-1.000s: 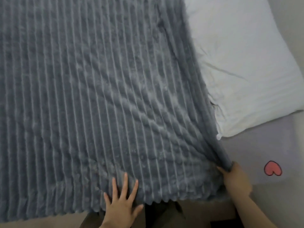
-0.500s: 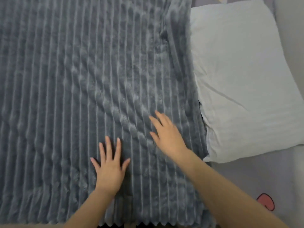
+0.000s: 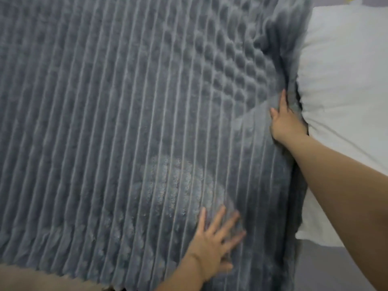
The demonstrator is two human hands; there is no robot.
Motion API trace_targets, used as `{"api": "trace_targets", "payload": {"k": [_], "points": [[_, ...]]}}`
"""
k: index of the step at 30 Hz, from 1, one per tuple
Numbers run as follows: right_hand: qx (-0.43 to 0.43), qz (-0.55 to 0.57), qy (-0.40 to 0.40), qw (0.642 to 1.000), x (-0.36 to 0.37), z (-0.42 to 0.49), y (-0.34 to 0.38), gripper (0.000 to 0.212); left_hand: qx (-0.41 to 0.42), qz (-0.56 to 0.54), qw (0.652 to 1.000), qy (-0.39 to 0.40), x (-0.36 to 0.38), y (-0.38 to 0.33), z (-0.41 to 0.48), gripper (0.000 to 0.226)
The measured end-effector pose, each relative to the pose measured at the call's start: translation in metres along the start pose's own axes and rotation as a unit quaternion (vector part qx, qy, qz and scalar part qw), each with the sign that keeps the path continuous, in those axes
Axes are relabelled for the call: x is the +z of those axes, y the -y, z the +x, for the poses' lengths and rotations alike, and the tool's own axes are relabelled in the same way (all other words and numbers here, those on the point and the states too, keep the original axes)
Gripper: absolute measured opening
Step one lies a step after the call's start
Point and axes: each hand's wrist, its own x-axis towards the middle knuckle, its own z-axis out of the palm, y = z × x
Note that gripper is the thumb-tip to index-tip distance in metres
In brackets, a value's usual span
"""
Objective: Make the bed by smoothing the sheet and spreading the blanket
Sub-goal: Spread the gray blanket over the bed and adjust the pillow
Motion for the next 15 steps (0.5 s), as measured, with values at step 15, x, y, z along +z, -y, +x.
{"api": "trace_targets", "payload": {"k": [15], "points": [[-0.066,-0.135,0.034,0.988,0.130,-0.280,-0.047,0.077,-0.565,-0.313,0.756,-0.102,0.081,0.119,-0.170,0.101]]}}
